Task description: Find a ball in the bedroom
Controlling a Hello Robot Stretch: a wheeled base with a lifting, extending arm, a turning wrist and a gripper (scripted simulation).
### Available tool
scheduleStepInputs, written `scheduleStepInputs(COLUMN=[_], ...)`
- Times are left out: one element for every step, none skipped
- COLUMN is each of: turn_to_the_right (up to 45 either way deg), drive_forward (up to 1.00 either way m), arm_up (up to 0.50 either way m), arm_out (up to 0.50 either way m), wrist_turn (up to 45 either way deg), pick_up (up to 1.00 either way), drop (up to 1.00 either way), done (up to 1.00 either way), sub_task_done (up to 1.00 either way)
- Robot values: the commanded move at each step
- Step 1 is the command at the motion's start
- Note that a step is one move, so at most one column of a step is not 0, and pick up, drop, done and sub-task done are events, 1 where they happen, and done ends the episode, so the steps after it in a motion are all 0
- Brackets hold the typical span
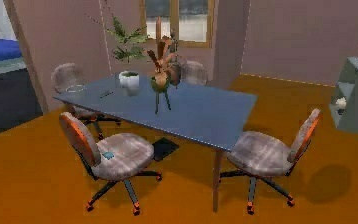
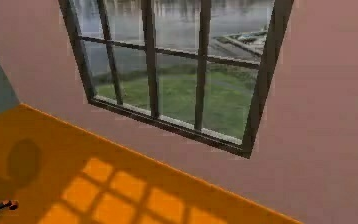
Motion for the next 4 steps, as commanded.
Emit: scheduleStepInputs(turn_to_the_right=[-27.0,0.0,-39.0,0.0], drive_forward=[0.0,0.1,0.0,1.0], arm_up=[0.0,0.0,0.0,0.0], arm_out=[0.0,0.0,0.0,0.0], wrist_turn=[0.0,0.0,0.0,0.0], pick_up=[0.0,0.0,0.0,0.0], drop=[0.0,0.0,0.0,0.0], done=[0.0,0.0,0.0,0.0], sub_task_done=[0.0,0.0,0.0,0.0])
